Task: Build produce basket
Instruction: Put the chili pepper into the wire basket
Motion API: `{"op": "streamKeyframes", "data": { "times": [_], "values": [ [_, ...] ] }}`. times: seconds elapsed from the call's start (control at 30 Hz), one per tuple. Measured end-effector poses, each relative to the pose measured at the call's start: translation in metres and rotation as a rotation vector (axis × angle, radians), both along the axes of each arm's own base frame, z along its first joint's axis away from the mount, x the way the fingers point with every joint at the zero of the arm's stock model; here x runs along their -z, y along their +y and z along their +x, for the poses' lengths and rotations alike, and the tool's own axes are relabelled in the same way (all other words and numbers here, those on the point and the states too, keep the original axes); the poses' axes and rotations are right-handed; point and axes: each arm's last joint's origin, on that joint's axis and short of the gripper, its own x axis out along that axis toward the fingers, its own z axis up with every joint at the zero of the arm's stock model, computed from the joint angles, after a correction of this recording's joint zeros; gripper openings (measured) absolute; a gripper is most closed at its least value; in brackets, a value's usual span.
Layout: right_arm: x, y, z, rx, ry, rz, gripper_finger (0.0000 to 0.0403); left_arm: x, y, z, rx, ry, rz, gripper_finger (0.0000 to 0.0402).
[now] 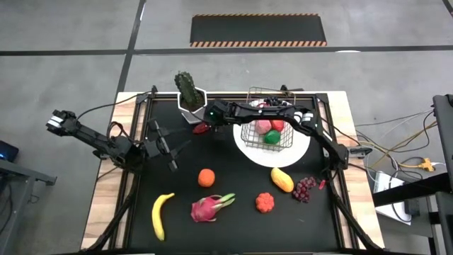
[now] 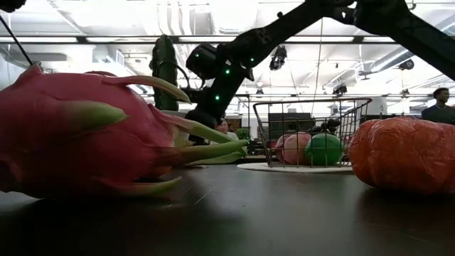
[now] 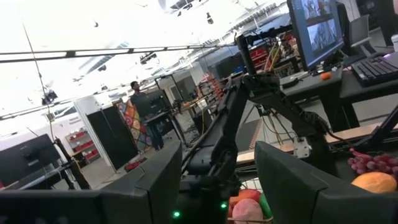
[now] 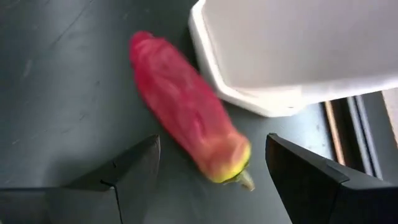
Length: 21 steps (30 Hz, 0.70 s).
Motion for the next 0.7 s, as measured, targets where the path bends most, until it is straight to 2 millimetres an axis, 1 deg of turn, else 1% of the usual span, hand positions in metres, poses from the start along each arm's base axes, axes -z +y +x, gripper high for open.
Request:
{"op": "streamKeyframes", "data": {
  "times": [0.1, 0.23, 0.3, 0.5, 0.7],
  "values": [
    [0.001, -0.006, -0.001, 0.006, -0.009, 0.005, 0.0276, 0.0, 0.0, 0.0, 0.0, 0.001, 0.001, 0.0185],
    [0.003, -0.014, -0.003, 0.001, -0.032, 0.066, 0.0273, 0.0, 0.0, 0.0, 0.0, 0.0, 0.001, 0.0185],
    [0.006, -0.017, -0.003, 0.007, -0.035, 0.071, 0.027, 0.0, 0.0, 0.0, -0.001, 0.0, 0.001, 0.0185],
    [0.024, -0.019, -0.002, 0.0, 0.003, 0.077, 0.0258, -0.001, 0.0, -0.001, -0.001, -0.004, -0.001, 0.0185],
    [0.033, -0.019, -0.001, -0.019, 0.02, 0.083, 0.0251, -0.001, 0.0, -0.001, -0.001, -0.004, -0.001, 0.0185]
  ]
}}
